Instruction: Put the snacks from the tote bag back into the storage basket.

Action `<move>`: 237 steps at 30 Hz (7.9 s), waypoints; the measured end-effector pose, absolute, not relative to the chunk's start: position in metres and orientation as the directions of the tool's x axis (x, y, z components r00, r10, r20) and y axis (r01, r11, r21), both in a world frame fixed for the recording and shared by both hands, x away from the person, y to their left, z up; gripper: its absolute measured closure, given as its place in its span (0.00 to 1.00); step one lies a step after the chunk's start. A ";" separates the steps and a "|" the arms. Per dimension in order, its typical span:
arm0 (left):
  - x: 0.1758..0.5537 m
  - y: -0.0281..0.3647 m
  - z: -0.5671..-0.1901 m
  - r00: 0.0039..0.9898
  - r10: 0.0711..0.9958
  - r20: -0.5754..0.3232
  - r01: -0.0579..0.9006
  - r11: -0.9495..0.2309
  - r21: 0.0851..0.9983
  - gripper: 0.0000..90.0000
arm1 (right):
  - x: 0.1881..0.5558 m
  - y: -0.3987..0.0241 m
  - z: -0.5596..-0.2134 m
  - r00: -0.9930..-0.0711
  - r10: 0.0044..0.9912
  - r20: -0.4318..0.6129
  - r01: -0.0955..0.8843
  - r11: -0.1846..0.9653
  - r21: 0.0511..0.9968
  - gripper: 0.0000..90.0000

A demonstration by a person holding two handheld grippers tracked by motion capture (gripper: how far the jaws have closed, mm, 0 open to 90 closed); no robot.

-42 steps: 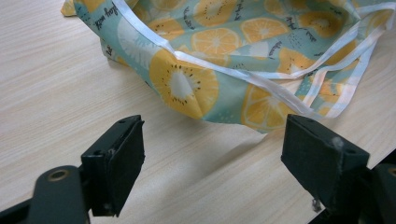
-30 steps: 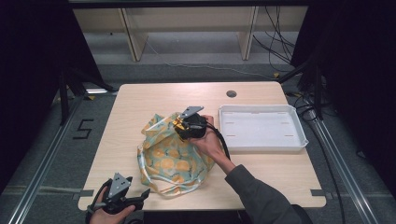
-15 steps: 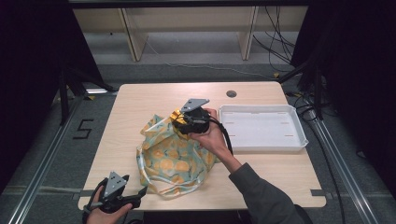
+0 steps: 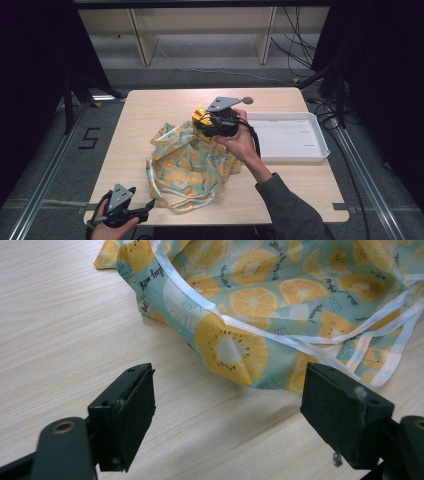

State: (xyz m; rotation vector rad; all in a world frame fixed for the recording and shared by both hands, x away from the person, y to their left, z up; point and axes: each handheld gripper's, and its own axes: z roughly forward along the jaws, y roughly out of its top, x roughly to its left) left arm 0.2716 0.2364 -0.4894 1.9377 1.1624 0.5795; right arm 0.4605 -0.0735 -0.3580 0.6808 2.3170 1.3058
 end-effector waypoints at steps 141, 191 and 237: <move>0.272 0.239 -0.493 0.464 0.885 -0.038 0.536 -0.246 0.807 0.23 | 0.480 -0.213 -0.455 -0.744 0.667 -0.046 0.385 0.484 0.786 0.58; 0.273 0.238 -0.494 0.460 0.887 -0.045 0.537 -0.237 0.809 0.23 | 0.421 -0.239 -0.405 -0.677 0.736 0.009 0.371 0.330 0.868 0.68; 0.272 0.237 -0.494 0.467 0.884 -0.035 0.539 -0.253 0.803 0.23 | 0.427 -0.247 -0.446 -0.716 0.697 -0.032 0.410 0.458 0.789 1.00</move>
